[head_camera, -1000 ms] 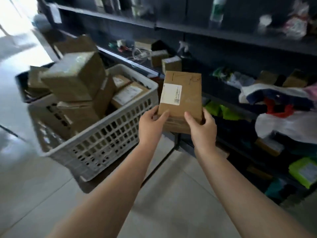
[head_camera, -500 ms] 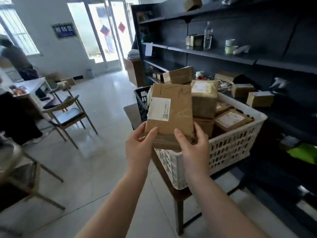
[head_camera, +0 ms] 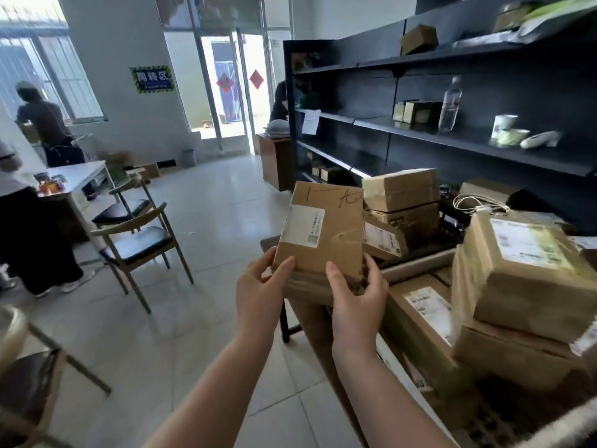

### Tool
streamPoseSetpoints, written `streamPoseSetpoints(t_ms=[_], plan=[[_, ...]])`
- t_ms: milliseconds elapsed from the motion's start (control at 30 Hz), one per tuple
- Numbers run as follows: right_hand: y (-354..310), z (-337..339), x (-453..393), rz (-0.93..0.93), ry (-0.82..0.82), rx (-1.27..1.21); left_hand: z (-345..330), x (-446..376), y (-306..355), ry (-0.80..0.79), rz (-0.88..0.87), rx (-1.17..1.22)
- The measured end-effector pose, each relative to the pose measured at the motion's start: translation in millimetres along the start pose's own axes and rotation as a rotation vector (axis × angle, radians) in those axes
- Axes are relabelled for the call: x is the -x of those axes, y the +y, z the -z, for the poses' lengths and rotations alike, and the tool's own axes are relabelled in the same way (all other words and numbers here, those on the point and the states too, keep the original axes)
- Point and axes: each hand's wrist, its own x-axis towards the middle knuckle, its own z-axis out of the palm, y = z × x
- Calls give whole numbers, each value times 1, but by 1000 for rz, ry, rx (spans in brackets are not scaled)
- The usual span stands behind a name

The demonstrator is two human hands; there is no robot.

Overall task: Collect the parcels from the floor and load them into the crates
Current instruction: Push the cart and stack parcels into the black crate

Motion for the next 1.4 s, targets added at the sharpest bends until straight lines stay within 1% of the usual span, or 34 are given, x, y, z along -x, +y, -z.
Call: streamPoseSetpoints(t_ms=[167, 300, 433, 600, 700, 833, 900, 967, 1033, 1100, 1133, 1200, 1267, 1333, 1400], plan=[[13, -59, -71, 4, 65, -84, -16, -107, 4, -97, -23, 10], [21, -91, -129, 56, 155, -56, -37, -180, -2, -215, -18, 40], [33, -119, -184, 134, 318, 0, -59, -253, -14, -443, -50, 33], [40, -147, -228, 167, 556, 21, -91, -326, -18, -700, -72, 17], [37, -138, -255, 178, 710, 48, -128, -350, -18, -850, -66, -21], [31, -100, -287, 202, 903, 184, -187, -358, -23, -1069, -25, -66], [35, -75, -304, 175, 952, 264, -216, -363, -31, -1185, -19, -164], [45, -50, -324, 101, 1007, 371, -242, -371, -44, -1290, -23, -292], [60, -28, -343, -25, 1023, 519, -260, -382, -59, -1331, -13, -381], [78, -16, -356, -204, 952, 676, -269, -396, -76, -1321, 2, -451], [86, -12, -362, -248, 908, 734, -272, -403, -85, -1319, 2, -470], [96, -6, -373, -274, 884, 821, -275, -416, -97, -1324, 41, -482], [99, -4, -383, -320, 915, 835, -275, -426, -104, -1334, 96, -486], [98, -7, -386, -367, 921, 856, -274, -432, -110, -1358, 99, -513], [93, -18, -380, -337, 933, 887, -273, -433, -116, -1398, 95, -542]])
